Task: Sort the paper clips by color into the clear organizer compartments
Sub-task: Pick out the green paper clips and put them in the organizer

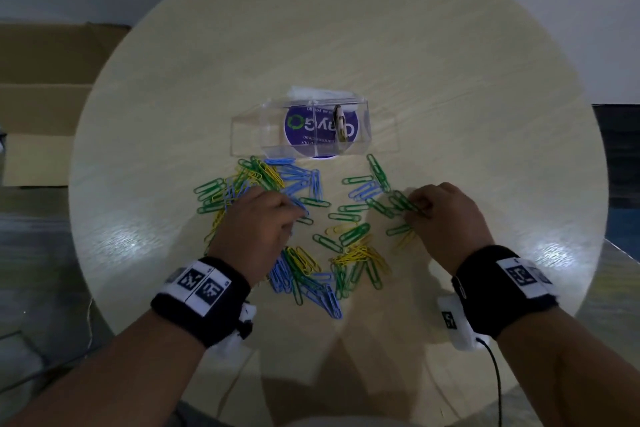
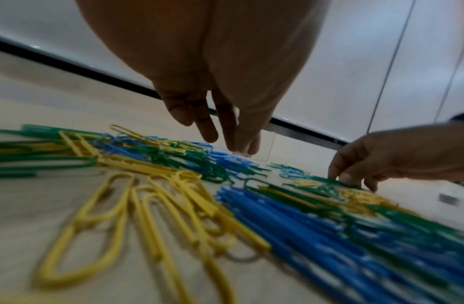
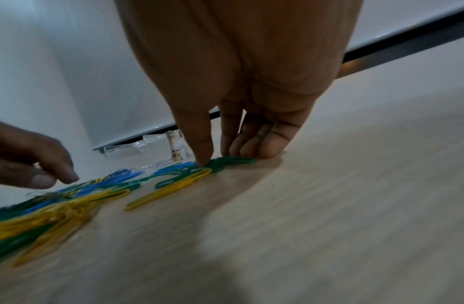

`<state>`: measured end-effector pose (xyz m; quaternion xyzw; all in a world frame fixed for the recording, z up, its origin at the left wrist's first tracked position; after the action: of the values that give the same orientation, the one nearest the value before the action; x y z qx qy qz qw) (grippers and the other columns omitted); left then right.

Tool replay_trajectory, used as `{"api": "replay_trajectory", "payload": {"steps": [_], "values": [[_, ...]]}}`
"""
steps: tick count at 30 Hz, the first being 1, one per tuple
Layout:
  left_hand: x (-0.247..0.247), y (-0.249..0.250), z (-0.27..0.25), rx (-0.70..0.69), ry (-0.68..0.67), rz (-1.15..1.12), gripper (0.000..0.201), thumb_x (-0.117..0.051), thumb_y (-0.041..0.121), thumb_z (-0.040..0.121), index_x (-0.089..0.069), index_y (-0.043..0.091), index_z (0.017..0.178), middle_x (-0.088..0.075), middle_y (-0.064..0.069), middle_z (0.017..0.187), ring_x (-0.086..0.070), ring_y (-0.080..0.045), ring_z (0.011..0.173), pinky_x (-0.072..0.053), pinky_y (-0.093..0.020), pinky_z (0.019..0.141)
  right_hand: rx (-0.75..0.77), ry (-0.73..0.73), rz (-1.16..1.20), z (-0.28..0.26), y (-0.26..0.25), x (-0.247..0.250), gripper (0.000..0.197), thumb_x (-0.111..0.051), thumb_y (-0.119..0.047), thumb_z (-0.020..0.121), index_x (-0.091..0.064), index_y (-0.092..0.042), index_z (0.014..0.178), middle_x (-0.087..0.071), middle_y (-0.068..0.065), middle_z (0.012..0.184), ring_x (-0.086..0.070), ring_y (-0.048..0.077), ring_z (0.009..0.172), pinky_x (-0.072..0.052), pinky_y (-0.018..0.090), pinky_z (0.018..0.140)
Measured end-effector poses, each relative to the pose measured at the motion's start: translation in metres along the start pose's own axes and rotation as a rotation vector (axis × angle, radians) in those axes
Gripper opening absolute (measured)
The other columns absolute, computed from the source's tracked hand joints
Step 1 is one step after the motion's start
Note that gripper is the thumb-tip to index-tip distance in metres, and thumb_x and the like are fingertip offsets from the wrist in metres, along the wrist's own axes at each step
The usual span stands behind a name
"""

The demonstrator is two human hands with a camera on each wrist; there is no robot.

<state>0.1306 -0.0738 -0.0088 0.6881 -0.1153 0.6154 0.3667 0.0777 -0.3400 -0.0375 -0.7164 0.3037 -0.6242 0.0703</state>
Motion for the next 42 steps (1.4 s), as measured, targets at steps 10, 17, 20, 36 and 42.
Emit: {"api": "replay_trajectory", "payload": {"steps": [10, 17, 20, 36, 42], "values": [[0.003, -0.055, -0.008, 0.262, -0.005, -0.057, 0.026, -0.049, 0.026, 0.09, -0.073, 0.018, 0.099, -0.065, -0.004, 0.089, -0.056, -0.029, 0.088, -0.045, -0.037, 0.081, 0.008, -0.064, -0.051, 0.002, -0.008, -0.006, 0.022, -0.068, -0.014, 0.074, -0.065, -0.015, 0.096, -0.061, 0.012, 0.092, -0.059, 0.036, 0.089, -0.05, 0.04, 0.079], [-0.003, -0.03, -0.012, 0.106, -0.012, 0.095, 0.012, -0.06, 0.021, 0.084, -0.07, 0.02, 0.092, -0.062, -0.001, 0.085, -0.055, -0.03, 0.083, -0.047, -0.043, 0.078, 0.042, -0.095, -0.131, -0.003, -0.02, -0.004, 0.02, -0.068, -0.015, 0.074, -0.067, -0.016, 0.094, -0.061, 0.012, 0.09, -0.06, 0.037, 0.085, -0.049, 0.037, 0.072], [-0.013, -0.024, -0.019, 0.068, -0.06, 0.155, 0.008, -0.061, 0.023, 0.087, -0.068, 0.026, 0.088, -0.061, 0.005, 0.086, -0.051, -0.027, 0.087, -0.045, -0.044, 0.079, 0.043, -0.127, -0.154, -0.005, -0.024, -0.006, 0.022, -0.068, -0.016, 0.073, -0.067, -0.016, 0.095, -0.062, 0.011, 0.091, -0.06, 0.036, 0.087, -0.046, 0.034, 0.074], [-0.019, -0.005, 0.002, 0.135, -0.197, 0.017, 0.015, -0.072, 0.026, 0.082, -0.058, 0.025, 0.075, -0.055, 0.007, 0.073, -0.051, -0.022, 0.08, -0.044, -0.037, 0.072, -0.004, -0.122, 0.039, 0.002, -0.033, -0.006, 0.02, -0.07, -0.018, 0.074, -0.07, -0.024, 0.093, -0.072, 0.005, 0.089, -0.066, 0.028, 0.087, -0.053, 0.039, 0.079], [-0.007, 0.007, 0.029, 0.141, -0.049, -0.023, 0.012, -0.074, 0.028, 0.078, -0.072, 0.022, 0.088, -0.068, 0.003, 0.074, -0.055, -0.024, 0.078, -0.041, -0.032, 0.071, -0.064, -0.161, -0.001, 0.003, -0.039, -0.022, 0.016, -0.069, -0.02, 0.076, -0.067, -0.02, 0.092, -0.072, 0.006, 0.091, -0.064, 0.03, 0.09, -0.051, 0.035, 0.076]]}}
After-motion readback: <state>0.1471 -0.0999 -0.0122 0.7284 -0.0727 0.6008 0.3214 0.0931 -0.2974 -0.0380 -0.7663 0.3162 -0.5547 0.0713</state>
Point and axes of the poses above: each hand's wrist, its own z-axis towards the middle knuckle, its own x-axis out of the back of the hand, y = z × x, the point moved 8 cm from there along z, towards the middle knuckle
